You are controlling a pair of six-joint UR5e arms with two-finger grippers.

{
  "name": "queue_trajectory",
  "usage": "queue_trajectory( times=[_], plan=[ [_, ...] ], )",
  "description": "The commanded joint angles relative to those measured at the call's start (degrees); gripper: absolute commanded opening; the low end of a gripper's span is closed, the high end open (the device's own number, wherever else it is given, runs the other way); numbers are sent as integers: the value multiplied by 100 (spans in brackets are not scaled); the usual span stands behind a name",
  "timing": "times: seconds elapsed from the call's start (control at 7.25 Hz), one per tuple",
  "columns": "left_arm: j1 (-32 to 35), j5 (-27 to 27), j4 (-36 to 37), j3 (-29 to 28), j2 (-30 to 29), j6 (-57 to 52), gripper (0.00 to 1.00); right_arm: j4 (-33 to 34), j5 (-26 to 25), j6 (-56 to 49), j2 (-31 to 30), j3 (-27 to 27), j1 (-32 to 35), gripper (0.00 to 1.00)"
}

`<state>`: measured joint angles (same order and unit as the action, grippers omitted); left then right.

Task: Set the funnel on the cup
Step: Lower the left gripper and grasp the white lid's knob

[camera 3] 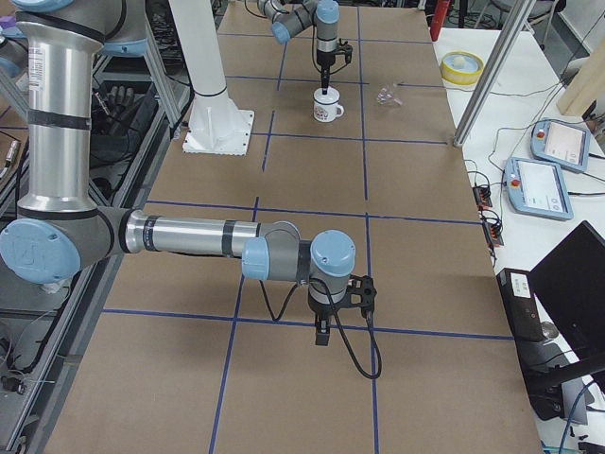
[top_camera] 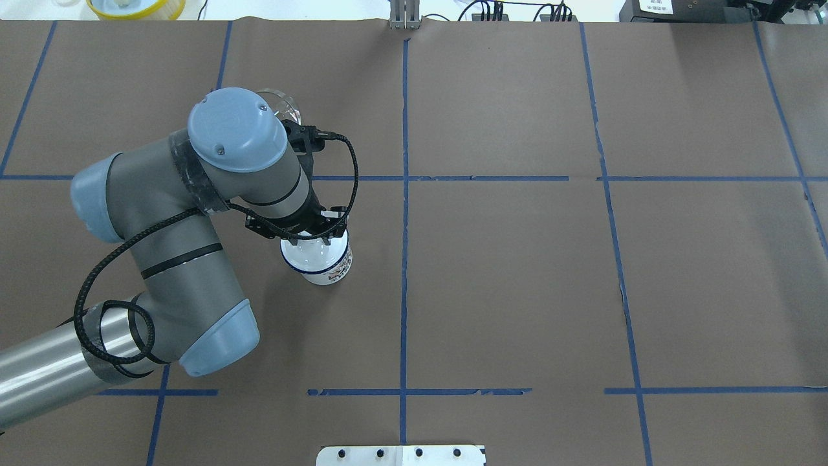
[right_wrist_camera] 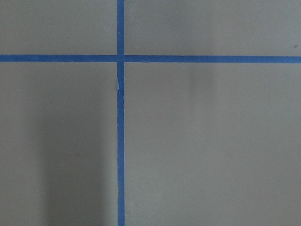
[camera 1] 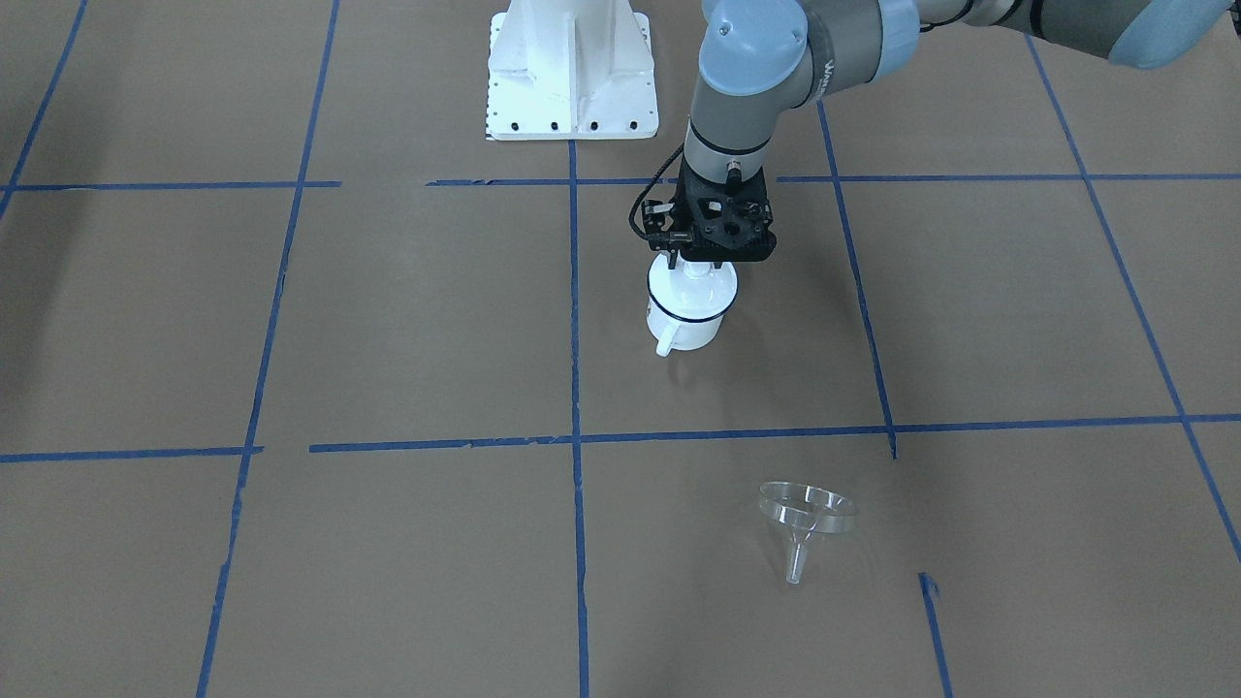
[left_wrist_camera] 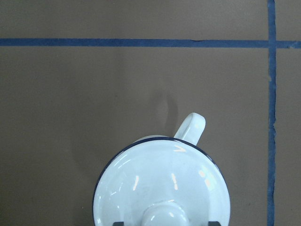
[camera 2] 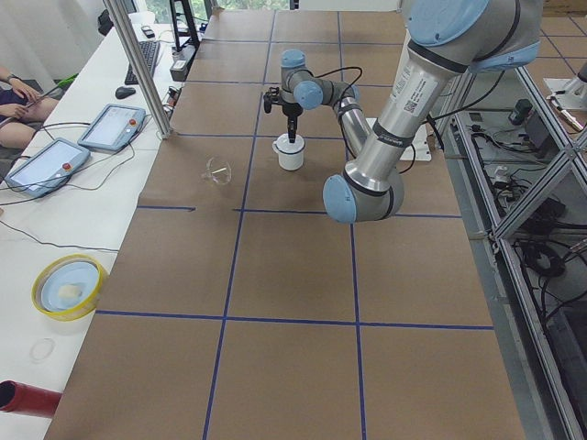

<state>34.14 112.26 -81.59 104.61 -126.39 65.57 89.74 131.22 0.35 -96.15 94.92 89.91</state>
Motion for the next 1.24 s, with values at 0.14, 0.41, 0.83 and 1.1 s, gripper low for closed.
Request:
queue_trajectory(
  times=[0.14, 0.41, 0.83, 1.1],
  plan=[
    [5, -3, 3, 33, 26, -9, 50, 0, 0, 0, 0, 0, 0, 100],
    [5, -3, 12, 76, 9, 0, 26, 0, 0, 0, 0, 0, 0, 100],
    [84, -3, 300, 496, 9, 9, 0, 0, 0, 0, 0, 0, 0, 100],
    [320, -12, 1010, 1076, 26, -35, 0, 0, 0, 0, 0, 0, 0, 100]
  ],
)
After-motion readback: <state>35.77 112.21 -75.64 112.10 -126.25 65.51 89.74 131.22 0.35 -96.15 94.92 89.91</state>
